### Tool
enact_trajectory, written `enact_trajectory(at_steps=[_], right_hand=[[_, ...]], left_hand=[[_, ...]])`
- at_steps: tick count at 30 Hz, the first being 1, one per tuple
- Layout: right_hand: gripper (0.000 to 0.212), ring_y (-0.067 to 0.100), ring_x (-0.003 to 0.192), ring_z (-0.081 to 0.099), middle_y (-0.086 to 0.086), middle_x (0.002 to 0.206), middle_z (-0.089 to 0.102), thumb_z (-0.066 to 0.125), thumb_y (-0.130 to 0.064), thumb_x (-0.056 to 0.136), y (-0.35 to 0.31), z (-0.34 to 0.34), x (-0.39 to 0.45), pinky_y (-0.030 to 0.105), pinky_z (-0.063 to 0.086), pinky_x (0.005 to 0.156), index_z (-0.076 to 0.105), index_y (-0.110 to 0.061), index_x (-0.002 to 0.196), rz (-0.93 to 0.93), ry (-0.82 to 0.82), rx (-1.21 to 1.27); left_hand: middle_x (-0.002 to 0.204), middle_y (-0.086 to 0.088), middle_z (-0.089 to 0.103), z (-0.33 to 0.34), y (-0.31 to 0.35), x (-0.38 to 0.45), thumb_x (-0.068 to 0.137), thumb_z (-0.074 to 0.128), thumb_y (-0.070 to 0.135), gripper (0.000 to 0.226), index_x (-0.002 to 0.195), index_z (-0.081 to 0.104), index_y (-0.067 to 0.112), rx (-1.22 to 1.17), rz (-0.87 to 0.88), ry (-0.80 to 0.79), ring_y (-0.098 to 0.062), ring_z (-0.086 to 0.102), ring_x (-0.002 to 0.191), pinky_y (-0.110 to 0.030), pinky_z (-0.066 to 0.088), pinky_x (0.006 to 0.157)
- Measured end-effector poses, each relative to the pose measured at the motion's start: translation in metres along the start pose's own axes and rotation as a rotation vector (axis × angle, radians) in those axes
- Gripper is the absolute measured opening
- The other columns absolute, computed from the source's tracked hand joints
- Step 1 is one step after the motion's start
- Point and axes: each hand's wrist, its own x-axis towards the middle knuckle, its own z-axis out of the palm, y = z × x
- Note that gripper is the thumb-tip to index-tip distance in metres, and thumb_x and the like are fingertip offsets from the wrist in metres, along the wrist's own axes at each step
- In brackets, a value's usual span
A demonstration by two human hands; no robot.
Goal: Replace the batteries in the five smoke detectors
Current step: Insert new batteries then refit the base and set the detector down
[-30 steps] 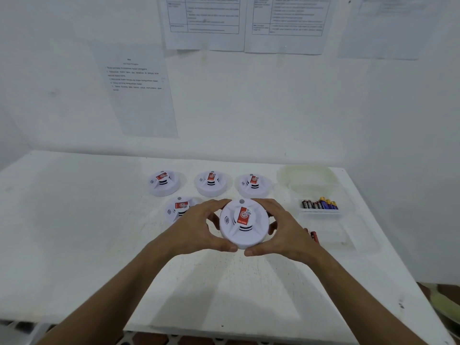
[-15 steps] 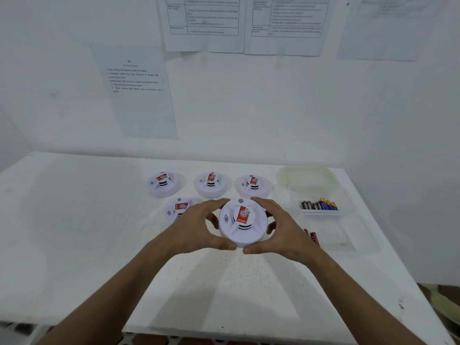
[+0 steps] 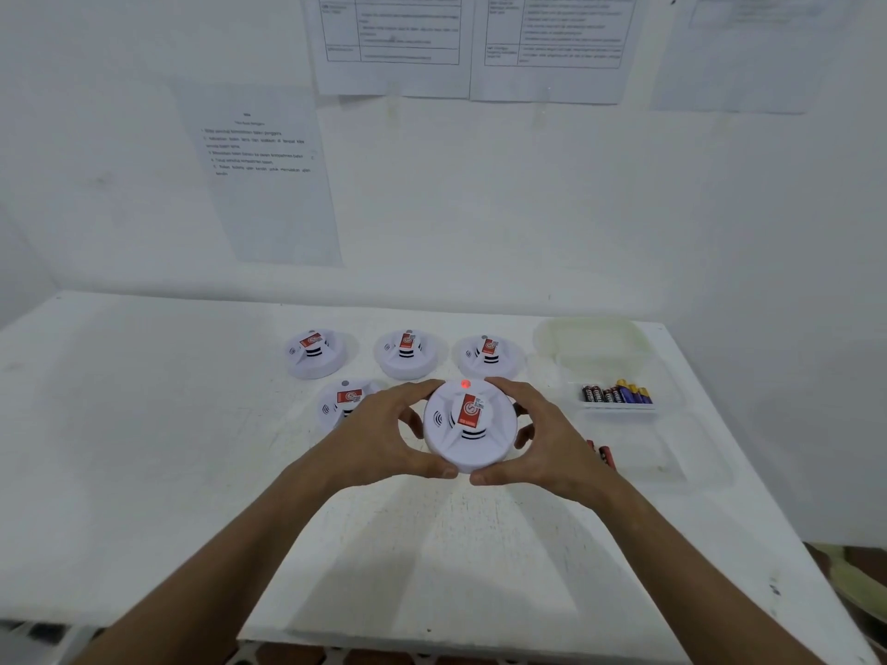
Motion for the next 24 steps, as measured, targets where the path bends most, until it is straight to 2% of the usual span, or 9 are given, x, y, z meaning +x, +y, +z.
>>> enact_trajectory(at_steps=[6,16,20,24], right_hand=[[0.099,-0.002,0.109,0.051,-0.025,0.131,0.049,0.096,-0.024,0.056,0.0,-0.001,0.0,0.013,0.048,0.073,0.043,-0.039,0.138,0.005,-0.001,0.012],[0.097,-0.003,0.108,0.052,-0.025,0.131,0.05,0.096,-0.024,0.056,-0.002,-0.005,0.003,0.012,0.047,0.072,0.044,-0.039,0.136,-0.003,0.003,0.012],[0.097,-0.002,0.107,0.052,-0.026,0.13,0.05,0.096,-0.027,0.055,-0.002,-0.005,0.005,0.013,0.048,0.072,0.044,-0.04,0.136,0.003,0.008,-0.001],[0.098,0.0,0.108,0.052,-0.026,0.131,0.049,0.096,-0.027,0.055,-0.001,-0.005,0.006,0.014,0.048,0.072,0.043,-0.04,0.137,0.01,0.009,-0.009]], left_hand=[[0.116,0.032,0.059,-0.001,0.0,0.003,0.06,0.088,0.045,0.083,0.132,0.047,0.047,0.009,0.003,0.002,-0.003,0.062,0.092,-0.015,0.05,0.066],[0.12,0.025,0.057,-0.003,-0.002,0.008,0.057,0.088,0.05,0.089,0.135,0.046,0.043,0.035,0.005,0.006,-0.006,0.062,0.094,-0.017,0.051,0.067],[0.119,0.021,0.056,-0.005,-0.003,0.011,0.056,0.088,0.05,0.089,0.135,0.047,0.044,0.051,0.013,0.017,-0.008,0.061,0.089,-0.016,0.051,0.068],[0.113,0.02,0.058,-0.006,-0.005,0.012,0.056,0.087,0.054,0.086,0.132,0.047,0.049,0.081,0.033,0.023,-0.004,0.056,0.083,-0.016,0.051,0.069]])
